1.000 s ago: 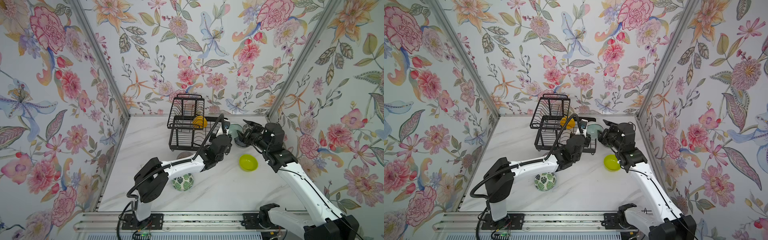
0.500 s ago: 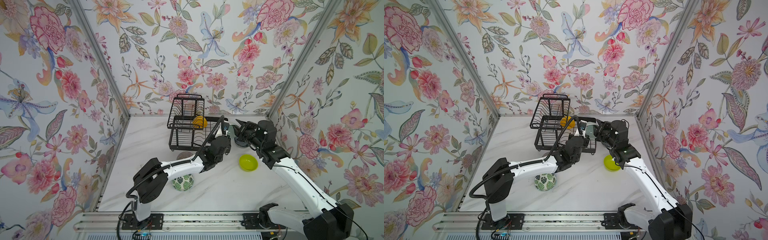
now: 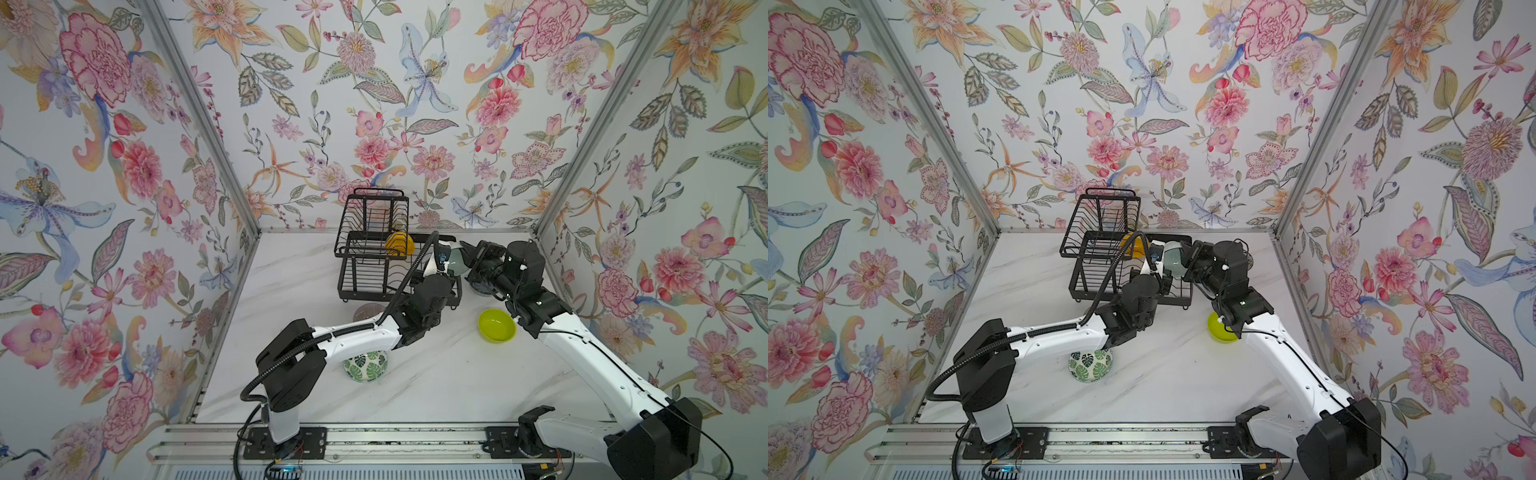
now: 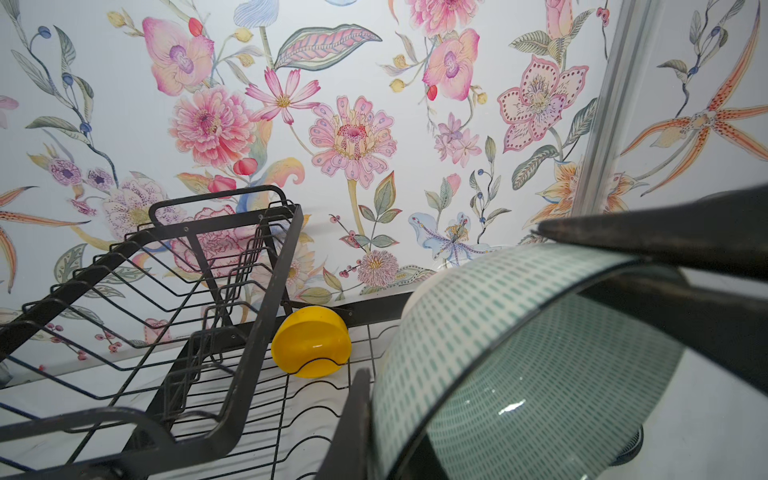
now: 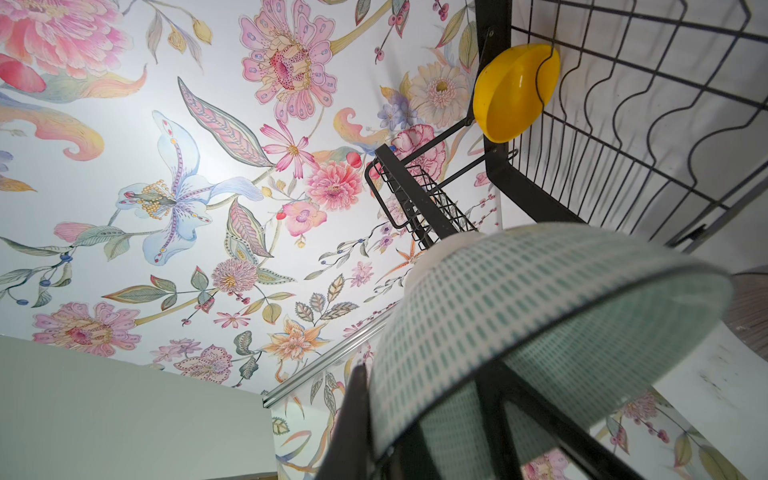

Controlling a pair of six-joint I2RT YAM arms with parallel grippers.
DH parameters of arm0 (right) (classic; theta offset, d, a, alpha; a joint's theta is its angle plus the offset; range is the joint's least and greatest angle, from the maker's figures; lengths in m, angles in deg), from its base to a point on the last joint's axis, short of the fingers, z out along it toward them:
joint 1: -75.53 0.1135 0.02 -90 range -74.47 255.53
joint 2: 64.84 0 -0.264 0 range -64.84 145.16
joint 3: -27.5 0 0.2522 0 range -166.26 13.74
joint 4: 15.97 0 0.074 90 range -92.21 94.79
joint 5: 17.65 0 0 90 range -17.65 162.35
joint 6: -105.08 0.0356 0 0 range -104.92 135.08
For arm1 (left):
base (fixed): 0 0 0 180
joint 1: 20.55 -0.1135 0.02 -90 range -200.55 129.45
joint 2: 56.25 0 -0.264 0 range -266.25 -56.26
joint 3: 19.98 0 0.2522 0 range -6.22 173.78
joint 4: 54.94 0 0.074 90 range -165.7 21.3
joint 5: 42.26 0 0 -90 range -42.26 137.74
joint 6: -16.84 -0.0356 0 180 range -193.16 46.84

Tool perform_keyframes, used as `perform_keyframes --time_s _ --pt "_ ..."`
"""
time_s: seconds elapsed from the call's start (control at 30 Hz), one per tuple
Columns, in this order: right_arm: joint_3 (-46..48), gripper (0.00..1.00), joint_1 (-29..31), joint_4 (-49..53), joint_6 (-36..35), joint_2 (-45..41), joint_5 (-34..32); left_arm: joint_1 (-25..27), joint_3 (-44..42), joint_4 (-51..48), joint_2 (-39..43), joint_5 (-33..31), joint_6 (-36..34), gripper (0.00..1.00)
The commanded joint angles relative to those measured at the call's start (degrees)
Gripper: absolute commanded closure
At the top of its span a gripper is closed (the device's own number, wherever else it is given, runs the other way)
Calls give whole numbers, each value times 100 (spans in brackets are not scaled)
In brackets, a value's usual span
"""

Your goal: Load the bowls into the dish rack

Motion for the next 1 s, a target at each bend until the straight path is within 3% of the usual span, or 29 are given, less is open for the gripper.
perform_keyframes --time_s 0.0,0.37,0.67,0.97 --pt "156 100 -13 -193 802 -96 -204 103 -105 503 372 -242 -1 100" --pt "526 100 154 -180 817 -316 -433 283 -86 841 346 -390 -642 100" --pt "686 100 174 -653 815 -325 -642 327 -101 805 397 -484 -710 100" --pt "848 100 209 -1275 840 -293 -896 334 -31 782 392 -563 -710 82"
